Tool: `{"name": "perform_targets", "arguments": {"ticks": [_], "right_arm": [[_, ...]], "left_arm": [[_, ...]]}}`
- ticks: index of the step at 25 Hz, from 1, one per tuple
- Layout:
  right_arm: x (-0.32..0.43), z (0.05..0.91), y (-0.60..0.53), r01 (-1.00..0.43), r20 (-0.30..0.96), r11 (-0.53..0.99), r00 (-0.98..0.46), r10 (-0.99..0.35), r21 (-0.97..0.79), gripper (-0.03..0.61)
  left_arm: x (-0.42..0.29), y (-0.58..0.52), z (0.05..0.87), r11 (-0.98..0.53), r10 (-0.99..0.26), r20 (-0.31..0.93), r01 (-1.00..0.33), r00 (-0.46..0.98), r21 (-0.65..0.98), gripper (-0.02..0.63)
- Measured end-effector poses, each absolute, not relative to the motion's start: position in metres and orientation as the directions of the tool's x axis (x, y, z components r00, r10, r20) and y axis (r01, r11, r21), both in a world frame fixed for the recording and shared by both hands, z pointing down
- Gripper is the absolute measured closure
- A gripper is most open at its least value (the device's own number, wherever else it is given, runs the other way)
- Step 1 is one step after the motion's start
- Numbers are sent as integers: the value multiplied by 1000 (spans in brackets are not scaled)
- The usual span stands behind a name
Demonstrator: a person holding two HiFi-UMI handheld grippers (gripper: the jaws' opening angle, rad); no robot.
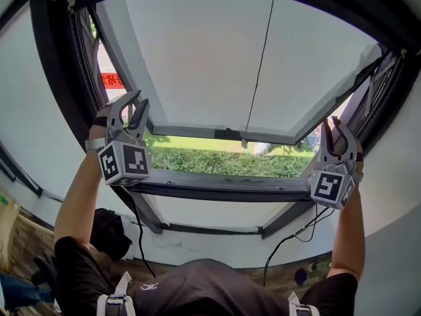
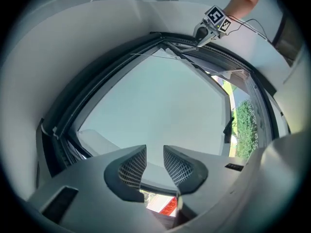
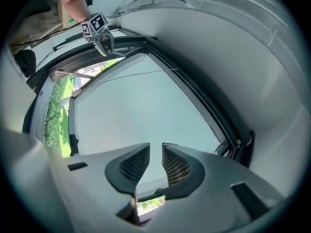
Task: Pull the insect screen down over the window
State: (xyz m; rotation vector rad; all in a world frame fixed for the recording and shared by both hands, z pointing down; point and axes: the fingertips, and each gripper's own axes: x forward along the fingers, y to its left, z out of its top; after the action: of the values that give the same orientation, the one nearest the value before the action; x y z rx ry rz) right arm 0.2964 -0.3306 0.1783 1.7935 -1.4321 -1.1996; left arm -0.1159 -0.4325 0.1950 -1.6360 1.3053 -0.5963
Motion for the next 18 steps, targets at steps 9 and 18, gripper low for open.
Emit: {"name": "perform_targets", "arguments": {"ticks": [9,18], "right_arm": [[319,99,-336,-362,-326,-329,72,-943,872,465],[322,3,-333,-315,-391,-407,115,-913,857,459]], "left_arm": [[-141,-430,96,134,-919,-260,-388,295,-912,483],[-148,-423,-5,276,-884,-381,-355,270,-893,469]]}}
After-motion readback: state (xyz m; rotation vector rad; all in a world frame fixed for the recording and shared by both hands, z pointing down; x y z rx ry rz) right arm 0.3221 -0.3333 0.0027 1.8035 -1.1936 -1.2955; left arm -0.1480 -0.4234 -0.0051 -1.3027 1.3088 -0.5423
